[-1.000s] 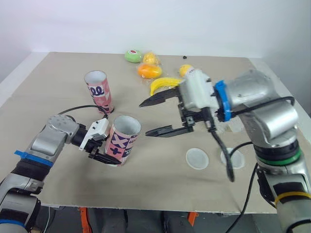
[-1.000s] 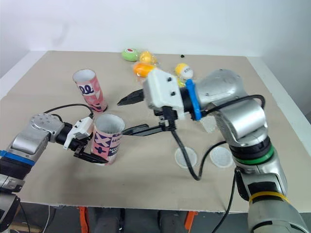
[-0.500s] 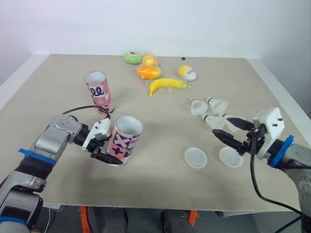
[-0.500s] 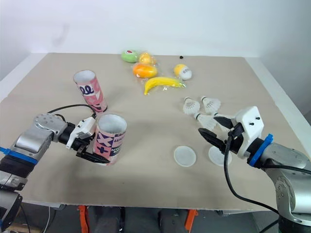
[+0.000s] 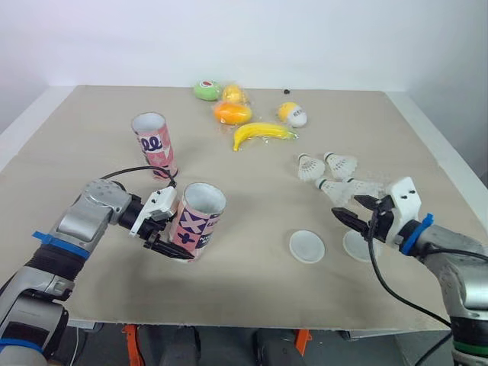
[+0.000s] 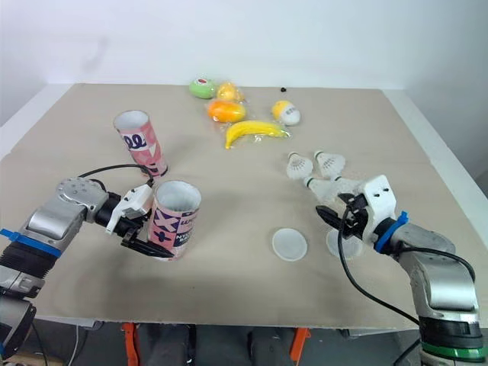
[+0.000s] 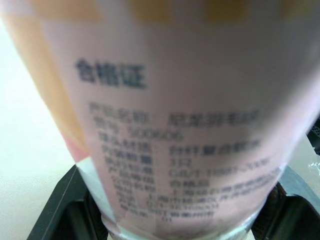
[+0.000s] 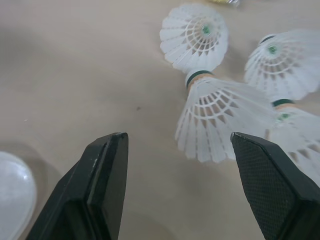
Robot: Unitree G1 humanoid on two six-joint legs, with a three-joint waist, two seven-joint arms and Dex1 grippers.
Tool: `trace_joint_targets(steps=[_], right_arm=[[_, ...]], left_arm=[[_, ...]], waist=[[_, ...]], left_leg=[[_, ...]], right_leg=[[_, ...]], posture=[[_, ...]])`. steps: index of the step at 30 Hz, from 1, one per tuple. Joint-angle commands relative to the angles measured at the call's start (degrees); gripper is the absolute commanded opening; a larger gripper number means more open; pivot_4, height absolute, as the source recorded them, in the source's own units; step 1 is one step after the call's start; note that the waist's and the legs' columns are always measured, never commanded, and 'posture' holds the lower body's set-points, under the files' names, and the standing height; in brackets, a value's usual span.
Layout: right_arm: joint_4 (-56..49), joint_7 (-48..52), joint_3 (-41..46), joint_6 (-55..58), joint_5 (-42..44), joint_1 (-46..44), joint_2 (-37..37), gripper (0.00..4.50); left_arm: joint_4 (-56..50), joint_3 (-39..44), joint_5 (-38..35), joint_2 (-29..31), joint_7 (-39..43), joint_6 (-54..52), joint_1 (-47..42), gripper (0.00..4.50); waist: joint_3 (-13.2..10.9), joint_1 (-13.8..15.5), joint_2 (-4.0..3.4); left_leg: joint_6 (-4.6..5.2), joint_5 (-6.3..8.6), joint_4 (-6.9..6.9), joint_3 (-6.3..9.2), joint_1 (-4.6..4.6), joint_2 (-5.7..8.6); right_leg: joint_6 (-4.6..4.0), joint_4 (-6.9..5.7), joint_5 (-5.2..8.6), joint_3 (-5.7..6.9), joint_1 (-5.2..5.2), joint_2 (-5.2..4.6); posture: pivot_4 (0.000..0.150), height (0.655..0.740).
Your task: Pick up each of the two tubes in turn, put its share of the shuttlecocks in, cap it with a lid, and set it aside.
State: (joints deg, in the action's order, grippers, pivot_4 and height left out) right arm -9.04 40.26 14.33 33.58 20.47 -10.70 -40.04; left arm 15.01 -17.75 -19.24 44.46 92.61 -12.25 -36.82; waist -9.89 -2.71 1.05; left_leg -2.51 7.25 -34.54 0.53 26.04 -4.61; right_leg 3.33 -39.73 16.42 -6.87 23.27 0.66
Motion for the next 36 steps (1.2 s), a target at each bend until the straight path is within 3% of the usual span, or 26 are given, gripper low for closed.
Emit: trace_joint_targets(steps=[1, 9, 12, 18, 22, 30, 36], right_arm=[[2.13, 0.32, -0.62, -2.18, -0.51, -2.36, -0.1, 3.52], [10.56, 0.89, -4.17, -5.57, -2.63, -7.19, 0.62, 3.52], [13.51, 1.31, -5.15, -6.77, -3.35, -9.09, 0.96, 2.7], [14.06, 2.27, -5.46, -7.86, -3.21, -9.39, 1.6, 0.06], [11.29, 4.09, -4.83, -7.22, -1.65, -8.47, 1.49, 0.06], [-3.76, 13.32, -2.31, -4.43, 10.94, -1.87, 0.83, 0.06], [-11.86, 15.86, -7.59, -4.98, 9.87, -8.51, -2.61, 0.06]], left_arm=[[-1.18, 1.13, -0.29, 0.9, -0.11, 0.29, -0.31, 2.91], [-1.79, 1.82, -0.79, 0.53, -0.11, -0.42, 0.02, 2.91], [-1.73, 1.8, -0.71, 0.61, -0.11, -0.4, -0.08, 2.91], [-2.31, 1.9, -0.7, 0.85, -0.11, -0.53, 0.3, 2.91], [-2.18, 1.82, -0.61, 0.79, -0.11, -0.43, 0.14, 2.91], [-1.35, 1.52, -0.27, 0.19, -0.11, -0.05, -0.65, 2.91], [-0.23, 0.94, -0.08, -0.12, -0.11, 0.48, -1.49, 2.91]], waist=[[0.0, 0.0, 0.0], [0.0, 0.0, 0.0], [0.0, 0.0, 0.0], [-0.01, 0.0, -0.01], [-0.01, 0.0, -0.01], [-0.01, 0.01, -0.01], [-0.04, -0.11, -0.06]], left_leg=[[0.0, 0.0, 0.0, 0.0, 0.01, 0.0], [0.0, 0.0, 0.0, 0.0, 0.01, 0.01], [0.0, 0.0, 0.01, 0.0, 0.01, 0.01], [0.0, 0.01, 0.03, 0.0, 0.01, 0.01], [0.0, 0.01, 0.03, 0.0, 0.02, 0.01], [0.0, 0.01, 0.05, 0.03, 0.02, 0.01], [0.0, 0.0, -0.02, -0.01, -0.01, 0.0]], right_leg=[[0.0, 0.0, 0.0, 0.0, 0.01, 0.0], [0.02, 0.0, 0.0, 0.0, 0.0, 0.0], [0.01, 0.0, 0.0, 0.0, 0.01, 0.0], [0.01, 0.0, 0.02, 0.0, 0.02, 0.0], [0.02, 0.0, 0.01, 0.0, 0.01, 0.0], [0.02, 0.0, 0.04, 0.01, -0.01, 0.0], [-0.02, -0.02, -0.04, -0.03, 0.03, 0.0]], posture=[[0.15, 0.74], [0.15, 0.74], [0.15, 0.74], [0.15, 0.74], [0.15, 0.74], [0.15, 0.74], [0.15, 0.74]])
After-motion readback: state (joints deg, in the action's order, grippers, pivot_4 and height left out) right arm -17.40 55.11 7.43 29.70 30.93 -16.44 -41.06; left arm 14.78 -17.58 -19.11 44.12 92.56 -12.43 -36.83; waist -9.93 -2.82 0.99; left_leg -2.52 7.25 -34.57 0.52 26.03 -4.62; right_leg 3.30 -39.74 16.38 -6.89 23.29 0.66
